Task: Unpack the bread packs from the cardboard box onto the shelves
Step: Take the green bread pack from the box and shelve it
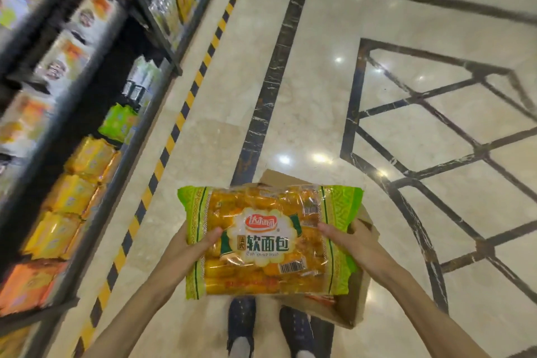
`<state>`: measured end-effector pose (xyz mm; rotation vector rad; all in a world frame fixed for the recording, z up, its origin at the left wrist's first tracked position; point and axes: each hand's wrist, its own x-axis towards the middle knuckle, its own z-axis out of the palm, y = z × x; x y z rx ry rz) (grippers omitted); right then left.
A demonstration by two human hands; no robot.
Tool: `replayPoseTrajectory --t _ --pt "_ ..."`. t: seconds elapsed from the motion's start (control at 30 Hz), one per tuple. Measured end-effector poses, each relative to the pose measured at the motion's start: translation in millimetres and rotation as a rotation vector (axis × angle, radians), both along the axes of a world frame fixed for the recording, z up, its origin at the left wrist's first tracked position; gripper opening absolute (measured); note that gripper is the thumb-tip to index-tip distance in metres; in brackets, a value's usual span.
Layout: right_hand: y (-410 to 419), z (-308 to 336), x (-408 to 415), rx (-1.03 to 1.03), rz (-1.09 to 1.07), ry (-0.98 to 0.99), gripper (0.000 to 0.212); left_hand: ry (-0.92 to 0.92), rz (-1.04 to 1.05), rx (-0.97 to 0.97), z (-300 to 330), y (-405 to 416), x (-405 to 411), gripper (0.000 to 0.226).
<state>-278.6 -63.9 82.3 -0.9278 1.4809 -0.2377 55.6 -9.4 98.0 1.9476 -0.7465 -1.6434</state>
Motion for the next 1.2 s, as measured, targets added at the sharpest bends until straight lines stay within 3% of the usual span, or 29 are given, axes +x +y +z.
replayPoseTrajectory --t 0.13,0.27,0.5,0.57,0.67,0.77,0.93,1.2 --pt "-22 70 34 -0.082 0.184 0.009 0.030 -0.009 0.135 -0.069 75 31 25 0.062" --pt "-27 133 78 -0.058 0.336 -0.111 0.063 -0.063 0.300 -0.132 144 85 48 0.080" --pt "17 215 191 -0.093 0.728 -0.204 0.079 -0.157 0.661 -0.199 256 240 82 0.057" --pt "51 250 237 -0.138 0.845 -0.217 0.075 -0.194 0.789 -0.209 279 295 87 0.058" --pt "117 300 295 -0.191 0.981 -0.266 0.042 -0.237 0.968 -0.212 306 381 94 0.077" --pt "189 327 347 -0.191 1.135 -0.325 0.044 -0.227 1.103 -0.199 322 472 98 0.090" --pt "318 340 421 -0.165 1.330 -0.335 0.046 -0.244 1.280 -0.244 327 616 105 0.079" --pt "482 334 507 -0.159 1.438 -0.402 0.063 -0.335 1.407 -0.290 314 777 144 0.080"
